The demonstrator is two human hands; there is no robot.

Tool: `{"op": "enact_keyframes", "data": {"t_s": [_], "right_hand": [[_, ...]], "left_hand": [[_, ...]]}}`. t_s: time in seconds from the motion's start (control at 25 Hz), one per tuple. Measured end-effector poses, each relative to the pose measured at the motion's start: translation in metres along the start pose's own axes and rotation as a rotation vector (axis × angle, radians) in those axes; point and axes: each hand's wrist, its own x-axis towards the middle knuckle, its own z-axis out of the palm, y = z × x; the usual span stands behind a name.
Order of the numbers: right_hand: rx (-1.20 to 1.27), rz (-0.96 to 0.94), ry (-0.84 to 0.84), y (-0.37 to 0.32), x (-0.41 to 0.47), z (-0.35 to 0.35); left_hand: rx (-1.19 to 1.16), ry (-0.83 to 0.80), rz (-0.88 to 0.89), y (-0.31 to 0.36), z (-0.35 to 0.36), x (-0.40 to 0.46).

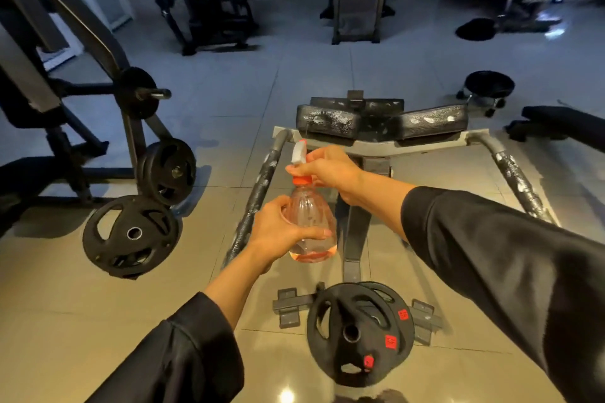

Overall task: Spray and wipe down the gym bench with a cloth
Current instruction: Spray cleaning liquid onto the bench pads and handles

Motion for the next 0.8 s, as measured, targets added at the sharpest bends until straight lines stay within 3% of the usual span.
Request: {"op": "enact_keyframes", "data": {"t_s": [0.4,0.8], "right_hand": [[0.118,-0.004,0.070,-0.010,-0.041,-0.011],[0.311,-0.023,0.354,0.029,-0.113,-0.128]], "left_hand": [[0.027,-0.136,0.130,0.016,-0.002,-0.007],[0.077,-0.328,0.220,0.088,0.108,-0.005]]}}
